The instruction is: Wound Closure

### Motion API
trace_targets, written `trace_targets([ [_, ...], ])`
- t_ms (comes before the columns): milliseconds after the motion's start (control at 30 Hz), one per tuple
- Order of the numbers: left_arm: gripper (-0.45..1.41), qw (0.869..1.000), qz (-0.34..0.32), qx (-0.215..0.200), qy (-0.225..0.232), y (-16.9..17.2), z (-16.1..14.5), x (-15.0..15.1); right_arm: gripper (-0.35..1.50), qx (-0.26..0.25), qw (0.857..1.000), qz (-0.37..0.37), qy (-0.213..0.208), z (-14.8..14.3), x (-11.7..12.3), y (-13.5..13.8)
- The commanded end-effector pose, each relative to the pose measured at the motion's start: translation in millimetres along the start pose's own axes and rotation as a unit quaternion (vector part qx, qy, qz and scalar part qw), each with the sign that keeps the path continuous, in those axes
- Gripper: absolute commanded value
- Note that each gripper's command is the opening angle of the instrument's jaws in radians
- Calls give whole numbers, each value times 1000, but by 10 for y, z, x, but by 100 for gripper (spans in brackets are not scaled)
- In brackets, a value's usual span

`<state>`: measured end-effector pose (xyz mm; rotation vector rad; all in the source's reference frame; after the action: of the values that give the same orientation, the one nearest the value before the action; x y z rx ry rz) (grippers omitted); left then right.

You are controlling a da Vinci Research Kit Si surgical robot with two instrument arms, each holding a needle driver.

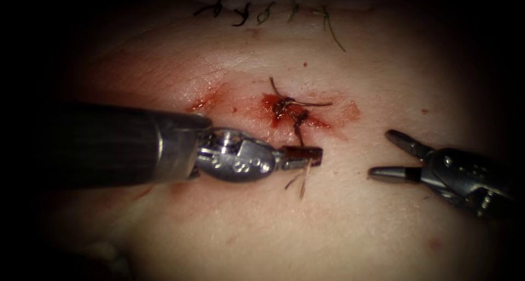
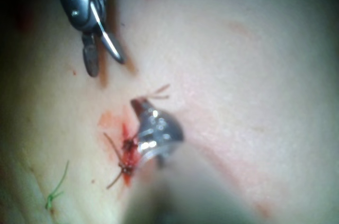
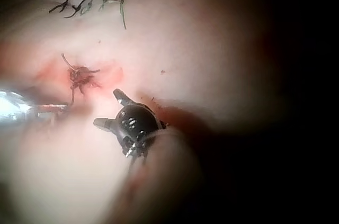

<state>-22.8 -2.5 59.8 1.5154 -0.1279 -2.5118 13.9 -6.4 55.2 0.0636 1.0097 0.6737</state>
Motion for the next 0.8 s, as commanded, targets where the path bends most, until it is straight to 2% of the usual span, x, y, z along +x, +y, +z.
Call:
trace_targets([
  [33,-45,1000,-4,-1,6,8,-1,-3,133,17,999,-43,-1,17,5,-3],
  [100,-45,1000,-6,-1,8,8,-4,-4,130,18,998,-62,-1,21,8,-2],
  [133,-45,1000,-9,-1,8,8,-11,-7,126,16,991,-133,-2,34,15,3],
  [233,-45,1000,-12,3,7,3,-17,-10,126,16,984,-175,-7,48,20,4],
  [300,-45,1000,-15,9,11,-5,-29,-13,128,7,965,-262,-7,69,26,9],
  [467,-45,999,-24,14,17,-14,-38,-16,133,-13,954,-299,-17,87,25,11],
  [633,-45,999,-27,15,16,-15,-34,-18,138,1,937,-350,-19,111,11,-13],
  [800,-45,999,-33,14,17,-14,-34,-18,138,13,932,-362,-8,130,0,-28],
])
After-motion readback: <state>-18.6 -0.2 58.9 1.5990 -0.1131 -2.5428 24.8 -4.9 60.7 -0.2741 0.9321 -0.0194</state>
